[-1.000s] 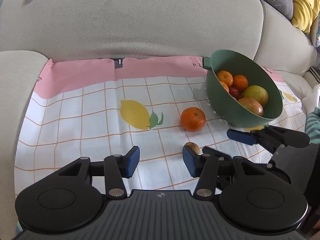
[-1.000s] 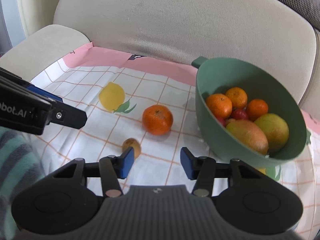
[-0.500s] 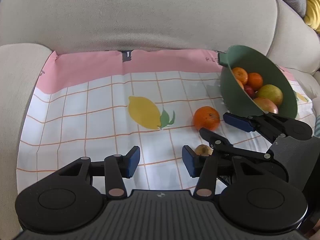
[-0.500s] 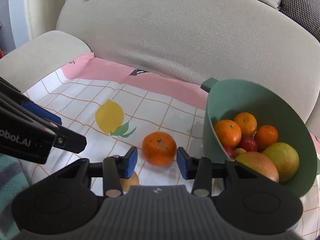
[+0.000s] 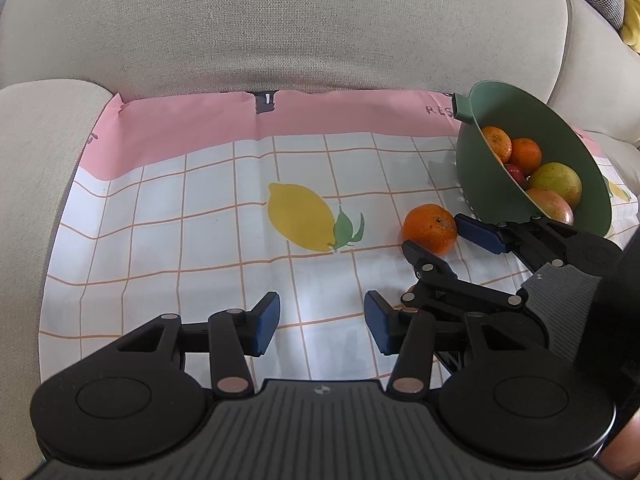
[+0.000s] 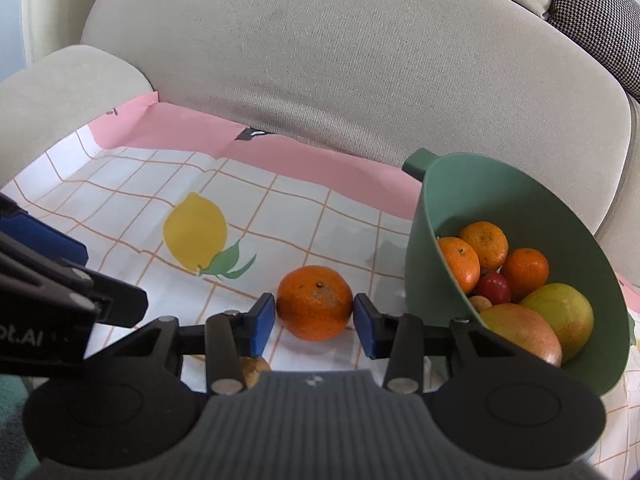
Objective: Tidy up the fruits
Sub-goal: 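Grasp the mandarin with the right tool while the left tool grasps the kiwi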
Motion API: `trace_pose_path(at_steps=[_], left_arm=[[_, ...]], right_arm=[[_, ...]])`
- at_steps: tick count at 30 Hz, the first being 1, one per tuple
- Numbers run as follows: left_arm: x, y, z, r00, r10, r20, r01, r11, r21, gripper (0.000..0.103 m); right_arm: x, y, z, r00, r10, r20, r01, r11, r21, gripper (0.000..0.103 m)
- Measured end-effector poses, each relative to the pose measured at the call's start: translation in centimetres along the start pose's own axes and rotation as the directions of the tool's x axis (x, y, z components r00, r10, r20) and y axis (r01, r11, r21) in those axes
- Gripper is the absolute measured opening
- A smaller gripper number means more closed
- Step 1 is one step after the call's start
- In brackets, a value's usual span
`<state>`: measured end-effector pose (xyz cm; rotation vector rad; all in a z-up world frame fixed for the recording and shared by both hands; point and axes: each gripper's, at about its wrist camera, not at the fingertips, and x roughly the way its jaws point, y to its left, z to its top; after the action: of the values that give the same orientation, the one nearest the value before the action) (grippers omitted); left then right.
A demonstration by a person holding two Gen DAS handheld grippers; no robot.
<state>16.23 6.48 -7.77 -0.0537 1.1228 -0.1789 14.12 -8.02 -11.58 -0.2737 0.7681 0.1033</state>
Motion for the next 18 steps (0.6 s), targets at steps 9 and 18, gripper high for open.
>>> trace_pose_path(at_steps=[9,18], left_arm=[[-0.5,0.3,-0.2,1.0,-0.004,0.008,0.004,1.0,-0.014,0.057],[-1.5,0.1,-0.4,0.998,-0.058,0.037,0.058,0.998,-0.002,0.057]], right_arm=[[0.0,-0.1,0.3,1.0,0.015,-0.014,-0.015,1.0,0.012,0.04],[-1.7,-1.0,0.1,0.999,0.05,0.021,-0.05,0.998,0.028,0.039]])
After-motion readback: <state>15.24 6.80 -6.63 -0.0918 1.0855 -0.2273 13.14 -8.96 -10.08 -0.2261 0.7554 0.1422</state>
